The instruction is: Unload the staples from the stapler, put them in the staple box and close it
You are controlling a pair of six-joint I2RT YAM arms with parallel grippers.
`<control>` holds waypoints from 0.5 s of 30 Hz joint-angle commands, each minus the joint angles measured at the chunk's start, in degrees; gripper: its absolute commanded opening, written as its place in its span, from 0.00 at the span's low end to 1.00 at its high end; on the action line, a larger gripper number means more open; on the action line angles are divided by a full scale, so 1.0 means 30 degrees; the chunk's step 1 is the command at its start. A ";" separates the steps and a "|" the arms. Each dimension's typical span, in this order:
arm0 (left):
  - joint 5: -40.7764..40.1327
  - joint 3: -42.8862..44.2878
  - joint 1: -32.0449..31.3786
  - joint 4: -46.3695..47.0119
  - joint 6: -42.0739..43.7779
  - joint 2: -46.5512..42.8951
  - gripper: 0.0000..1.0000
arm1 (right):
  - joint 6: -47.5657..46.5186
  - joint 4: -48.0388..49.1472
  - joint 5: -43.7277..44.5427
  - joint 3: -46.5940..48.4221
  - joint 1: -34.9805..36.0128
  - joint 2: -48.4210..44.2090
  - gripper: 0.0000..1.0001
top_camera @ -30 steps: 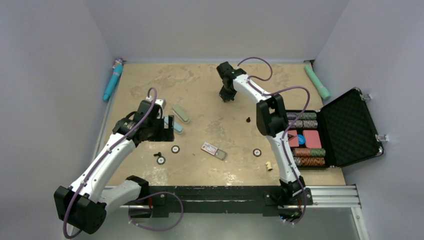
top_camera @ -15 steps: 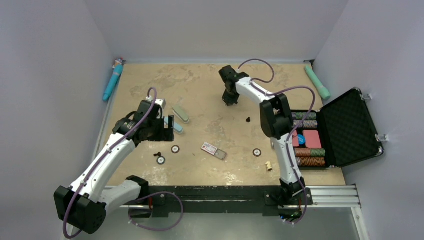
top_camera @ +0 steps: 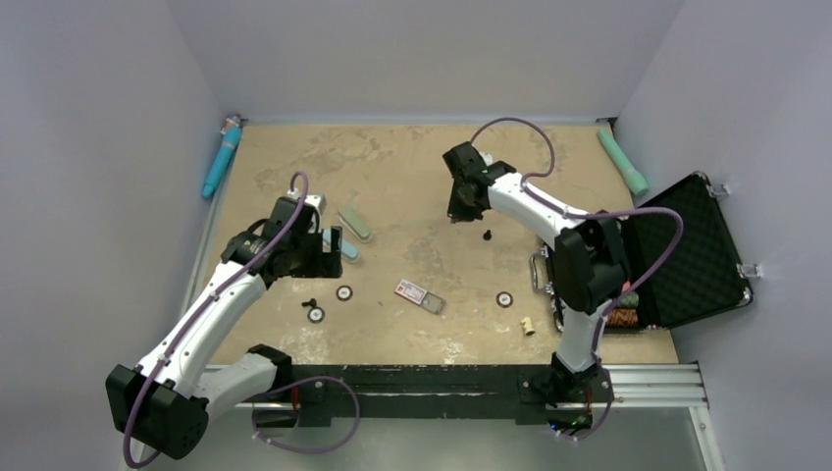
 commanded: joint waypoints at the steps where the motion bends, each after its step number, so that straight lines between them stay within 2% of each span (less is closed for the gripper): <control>1: -0.0038 0.0003 -0.0152 0.0487 0.0152 -0.0156 0.92 | -0.1578 0.0949 -0.0722 -0.1574 0.1088 -0.2538 0.00; 8: -0.0132 -0.0005 -0.0318 0.0508 0.0141 -0.0198 0.92 | -0.3314 0.1668 -0.2413 -0.3577 0.3284 -0.4921 0.00; 15: -0.0179 0.0024 -0.0423 0.0530 0.0183 -0.0004 0.92 | -0.3687 0.1897 -0.3057 -0.4648 0.5167 -0.5231 0.00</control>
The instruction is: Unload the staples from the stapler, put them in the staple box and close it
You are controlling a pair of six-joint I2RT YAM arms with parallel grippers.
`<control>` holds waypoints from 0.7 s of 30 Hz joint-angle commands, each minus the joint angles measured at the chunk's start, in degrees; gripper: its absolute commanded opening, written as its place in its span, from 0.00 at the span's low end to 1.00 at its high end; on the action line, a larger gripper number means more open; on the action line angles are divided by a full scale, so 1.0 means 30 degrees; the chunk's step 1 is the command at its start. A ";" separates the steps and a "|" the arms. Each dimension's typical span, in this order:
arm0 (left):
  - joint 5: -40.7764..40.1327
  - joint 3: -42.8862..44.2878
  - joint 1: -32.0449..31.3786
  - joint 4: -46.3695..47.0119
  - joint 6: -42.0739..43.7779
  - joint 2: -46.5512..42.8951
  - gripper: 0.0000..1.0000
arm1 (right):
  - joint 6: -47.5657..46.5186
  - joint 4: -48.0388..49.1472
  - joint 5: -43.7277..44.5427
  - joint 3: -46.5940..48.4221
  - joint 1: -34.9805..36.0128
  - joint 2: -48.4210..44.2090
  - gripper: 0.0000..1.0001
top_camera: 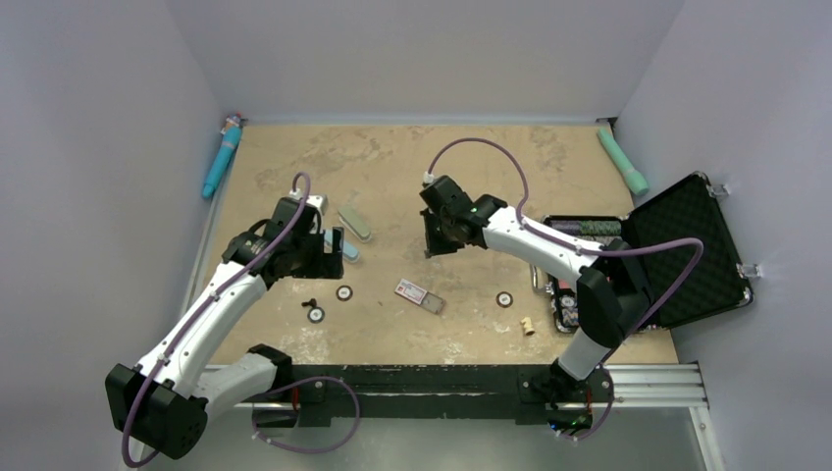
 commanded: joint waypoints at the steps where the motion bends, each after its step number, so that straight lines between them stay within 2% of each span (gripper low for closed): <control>1: -0.0110 0.0006 -0.0117 0.0592 0.0205 0.0079 0.92 | -0.0737 0.0547 -0.0481 -0.0435 0.1066 -0.0351 0.00; 14: -0.0046 0.0069 -0.0234 0.0653 0.0316 0.0269 0.92 | 0.0338 -0.1848 0.0850 -0.2032 0.2795 -0.0037 0.00; 21: -0.0039 0.0053 -0.0263 0.0645 0.0318 0.0342 0.92 | 0.0069 -0.1363 0.0353 -0.2860 0.3404 -0.0138 0.00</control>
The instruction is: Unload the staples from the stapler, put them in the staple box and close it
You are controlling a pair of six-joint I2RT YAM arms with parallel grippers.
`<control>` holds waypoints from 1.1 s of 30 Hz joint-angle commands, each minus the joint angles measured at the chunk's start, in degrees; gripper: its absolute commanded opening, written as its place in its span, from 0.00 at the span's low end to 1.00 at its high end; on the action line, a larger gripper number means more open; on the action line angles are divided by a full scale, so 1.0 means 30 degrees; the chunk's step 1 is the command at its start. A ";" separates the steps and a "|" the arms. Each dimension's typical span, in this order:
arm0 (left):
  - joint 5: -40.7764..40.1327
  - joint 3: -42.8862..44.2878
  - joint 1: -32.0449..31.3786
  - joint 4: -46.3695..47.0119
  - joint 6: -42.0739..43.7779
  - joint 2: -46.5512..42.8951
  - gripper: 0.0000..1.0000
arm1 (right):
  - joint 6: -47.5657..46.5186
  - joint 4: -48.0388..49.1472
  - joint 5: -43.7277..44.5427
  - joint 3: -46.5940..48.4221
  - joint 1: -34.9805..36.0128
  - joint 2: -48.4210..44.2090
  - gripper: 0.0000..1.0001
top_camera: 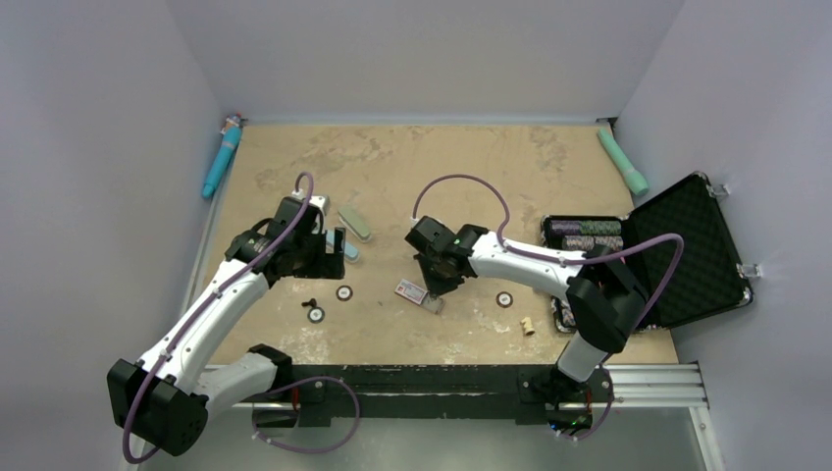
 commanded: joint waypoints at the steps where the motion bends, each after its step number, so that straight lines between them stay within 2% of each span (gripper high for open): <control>1: -0.0065 0.0053 -0.0118 0.0552 0.0302 -0.0008 0.92 | -0.0030 0.0080 0.0048 -0.0306 0.0273 -0.0001 0.00; 17: -0.0493 0.0024 -0.0597 0.0460 0.0200 -0.0191 0.92 | -0.0261 0.0062 0.0331 0.0017 0.0260 0.1154 0.00; 25: -0.0478 0.0028 -0.0670 0.0456 0.0215 -0.0136 0.92 | -0.0282 -0.0278 0.0518 0.0508 0.0280 0.0988 0.27; 33: -0.0478 0.0025 -0.0674 0.0490 0.0214 -0.0160 0.92 | -0.0174 -0.0818 0.1370 0.1845 0.0268 0.0020 0.32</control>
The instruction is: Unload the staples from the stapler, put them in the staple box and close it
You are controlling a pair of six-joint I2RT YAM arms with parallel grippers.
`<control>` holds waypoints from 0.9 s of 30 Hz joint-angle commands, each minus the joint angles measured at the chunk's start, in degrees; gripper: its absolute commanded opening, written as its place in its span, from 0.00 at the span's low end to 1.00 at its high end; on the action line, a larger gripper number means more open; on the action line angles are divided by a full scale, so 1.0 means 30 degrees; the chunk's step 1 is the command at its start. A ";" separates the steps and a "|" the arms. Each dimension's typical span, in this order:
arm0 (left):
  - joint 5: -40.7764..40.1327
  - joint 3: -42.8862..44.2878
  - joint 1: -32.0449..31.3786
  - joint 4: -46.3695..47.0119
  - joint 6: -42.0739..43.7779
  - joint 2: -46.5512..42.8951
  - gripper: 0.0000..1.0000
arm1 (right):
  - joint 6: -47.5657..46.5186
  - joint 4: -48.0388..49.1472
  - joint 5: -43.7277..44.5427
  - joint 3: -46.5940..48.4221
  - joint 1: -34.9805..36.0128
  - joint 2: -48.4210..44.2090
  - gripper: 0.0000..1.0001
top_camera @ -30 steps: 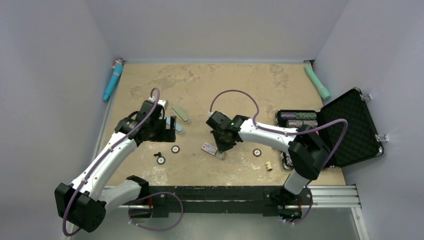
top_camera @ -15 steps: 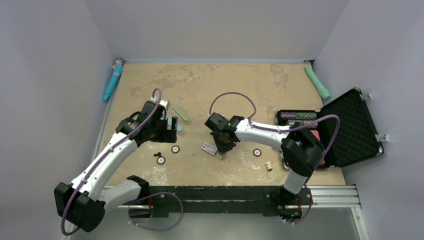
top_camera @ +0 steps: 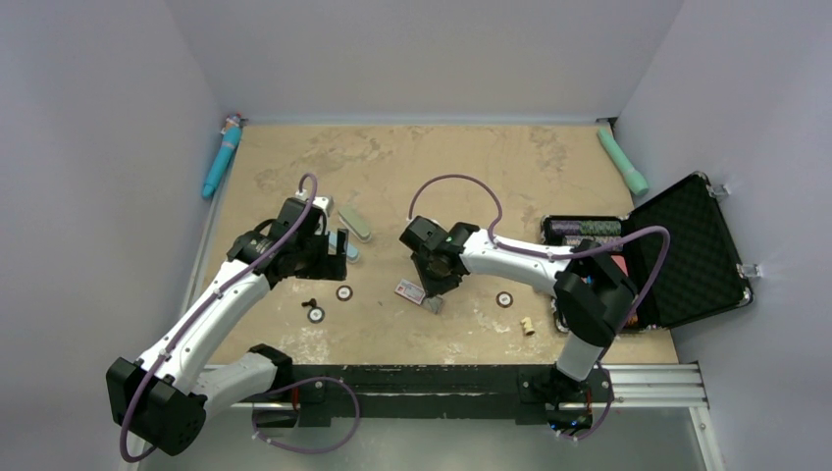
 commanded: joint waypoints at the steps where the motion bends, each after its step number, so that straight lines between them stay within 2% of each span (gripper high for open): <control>1: -0.0267 0.0032 -0.0157 0.0429 0.0203 -0.0187 0.92 | -0.0023 -0.0404 0.1196 0.2007 0.0000 -0.1396 0.35; 6: -0.0216 -0.0001 -0.0157 0.0458 0.0243 -0.0300 0.92 | -0.0357 -0.0523 0.2226 0.3643 0.0000 -0.2261 0.62; 11: -0.0216 0.0006 -0.0231 0.0455 0.0294 -0.0406 0.92 | -0.0517 -0.0773 0.3234 0.4470 -0.0022 -0.2928 0.73; 17: -0.0332 -0.0003 -0.0439 0.0467 0.0331 -0.0540 0.92 | -0.0817 -0.1952 0.3817 0.2956 -0.0166 -0.4019 0.64; 22: -0.0333 -0.0012 -0.0435 0.0470 0.0324 -0.0611 0.91 | 0.0529 -0.2557 0.2970 0.0512 -0.0203 -0.5355 0.57; 27: 0.0840 -0.0029 -0.0449 0.0969 0.0668 0.0006 0.77 | 0.1454 -0.2278 0.1355 -0.2090 -0.0200 -0.5997 0.34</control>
